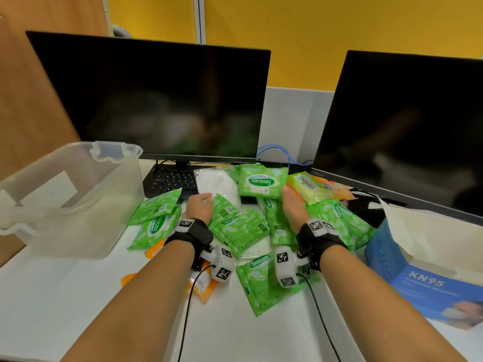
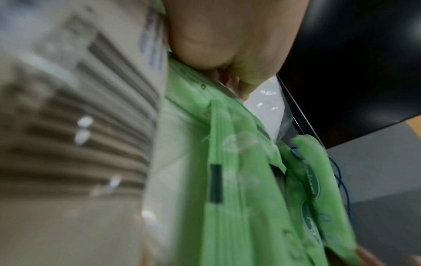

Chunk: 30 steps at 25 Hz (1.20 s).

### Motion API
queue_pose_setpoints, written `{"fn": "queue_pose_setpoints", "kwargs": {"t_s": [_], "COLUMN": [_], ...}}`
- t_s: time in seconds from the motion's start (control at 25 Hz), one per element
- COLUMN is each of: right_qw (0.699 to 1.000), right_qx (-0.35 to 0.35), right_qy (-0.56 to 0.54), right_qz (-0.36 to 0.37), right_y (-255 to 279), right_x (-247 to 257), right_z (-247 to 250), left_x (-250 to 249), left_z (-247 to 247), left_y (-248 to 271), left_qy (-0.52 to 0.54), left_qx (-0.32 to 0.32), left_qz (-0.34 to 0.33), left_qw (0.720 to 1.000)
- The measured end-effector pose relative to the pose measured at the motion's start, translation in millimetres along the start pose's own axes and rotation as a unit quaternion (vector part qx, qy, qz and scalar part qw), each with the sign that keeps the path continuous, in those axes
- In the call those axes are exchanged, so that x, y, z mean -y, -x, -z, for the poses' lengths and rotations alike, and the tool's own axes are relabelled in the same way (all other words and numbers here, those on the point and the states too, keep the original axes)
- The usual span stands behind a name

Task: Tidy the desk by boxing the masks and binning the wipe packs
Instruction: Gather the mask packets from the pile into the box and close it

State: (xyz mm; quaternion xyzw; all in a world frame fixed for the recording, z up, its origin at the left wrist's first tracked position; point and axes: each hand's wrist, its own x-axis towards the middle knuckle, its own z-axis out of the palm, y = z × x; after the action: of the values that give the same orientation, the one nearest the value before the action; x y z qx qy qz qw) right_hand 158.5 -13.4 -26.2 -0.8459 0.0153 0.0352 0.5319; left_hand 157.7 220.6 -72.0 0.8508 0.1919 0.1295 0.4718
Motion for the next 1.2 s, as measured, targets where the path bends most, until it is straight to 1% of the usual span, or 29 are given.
{"fn": "queue_pose_setpoints", "kwargs": {"t_s": [0.04, 0.08, 0.12, 0.16, 0.2, 0.28, 0.32, 0.36, 0.4, 0.44, 0.48, 0.52, 0.56, 0.6, 0.64, 0.72, 0.76, 0.8, 0.88, 0.92, 0.96, 1.0, 1.08, 1.2], "right_qw": [1.000, 1.000, 1.000, 0.999, 0.998, 0.992, 0.979, 0.958, 0.944, 0.945, 0.950, 0.945, 0.930, 0.913, 0.898, 0.869, 0.865, 0.867, 0.886, 0.903, 0.918, 0.925, 0.913, 0.898], "right_qx": [-0.015, -0.009, 0.003, 0.004, -0.005, -0.049, -0.079, -0.099, -0.094, -0.050, 0.025, 0.109, 0.175, 0.215, 0.239, 0.280, 0.281, 0.256, 0.148, 0.092, 0.057, 0.049, 0.095, 0.204], "right_qy": [-0.024, -0.022, -0.024, -0.020, -0.013, 0.061, 0.129, 0.182, 0.205, 0.197, 0.201, 0.233, 0.282, 0.325, 0.360, 0.404, 0.412, 0.421, 0.427, 0.412, 0.387, 0.374, 0.395, 0.388], "right_qz": [-0.005, -0.005, 0.012, 0.027, 0.055, 0.100, 0.139, 0.197, 0.240, 0.257, 0.237, 0.201, 0.159, 0.119, 0.087, 0.061, 0.063, 0.075, 0.098, 0.084, 0.063, 0.044, 0.024, -0.035], "right_y": [-2, 1, 4, 6, 7, 7, 10, 12, 15, 22, 25, 31, 34, 36, 37, 44, 47, 48, 43, 40, 38, 37, 38, 42], "right_x": [-1, -1, -3, -5, -6, -9, -7, -6, -3, 4, 8, 15, 18, 21, 22, 25, 24, 21, 16, 15, 15, 15, 19, 28], "right_z": [4, 5, 3, -2, -7, -13, -15, -18, -20, -20, -19, -18, -15, -12, -10, -9, -10, -13, -16, -16, -16, -15, -15, -18], "left_x": [-1, -4, -8, -13, -17, -23, -23, -23, -21, -20, -18, -17, -17, -16, -16, -14, -13, -13, -12, -12, -12, -12, -13, -16], "left_z": [0, 1, 0, -2, -5, -11, -13, -14, -15, -16, -17, -18, -18, -19, -19, -18, -18, -17, -15, -15, -15, -15, -16, -16], "left_y": [4, 11, 18, 25, 29, 35, 36, 36, 35, 34, 33, 34, 36, 36, 36, 35, 35, 35, 34, 34, 35, 36, 37, 40], "left_qy": [0.033, 0.049, 0.041, 0.016, -0.013, -0.068, -0.090, -0.106, -0.118, -0.125, -0.129, -0.129, -0.124, -0.116, -0.107, -0.082, -0.060, -0.031, 0.021, 0.024, 0.008, -0.021, -0.071, -0.090], "left_qx": [-0.040, -0.078, -0.106, -0.118, -0.115, -0.098, -0.092, -0.088, -0.084, -0.084, -0.086, -0.091, -0.097, -0.103, -0.107, -0.115, -0.122, -0.131, -0.151, -0.154, -0.150, -0.140, -0.126, -0.125], "left_qz": [-0.012, -0.024, -0.037, -0.053, -0.063, -0.064, -0.066, -0.067, -0.067, -0.067, -0.066, -0.067, -0.070, -0.074, -0.077, -0.080, -0.082, -0.085, -0.084, -0.081, -0.077, -0.075, -0.070, -0.068], "left_qw": [0.999, 0.995, 0.993, 0.992, 0.991, 0.991, 0.990, 0.988, 0.987, 0.986, 0.986, 0.985, 0.985, 0.985, 0.986, 0.987, 0.987, 0.987, 0.985, 0.984, 0.986, 0.987, 0.987, 0.986]}}
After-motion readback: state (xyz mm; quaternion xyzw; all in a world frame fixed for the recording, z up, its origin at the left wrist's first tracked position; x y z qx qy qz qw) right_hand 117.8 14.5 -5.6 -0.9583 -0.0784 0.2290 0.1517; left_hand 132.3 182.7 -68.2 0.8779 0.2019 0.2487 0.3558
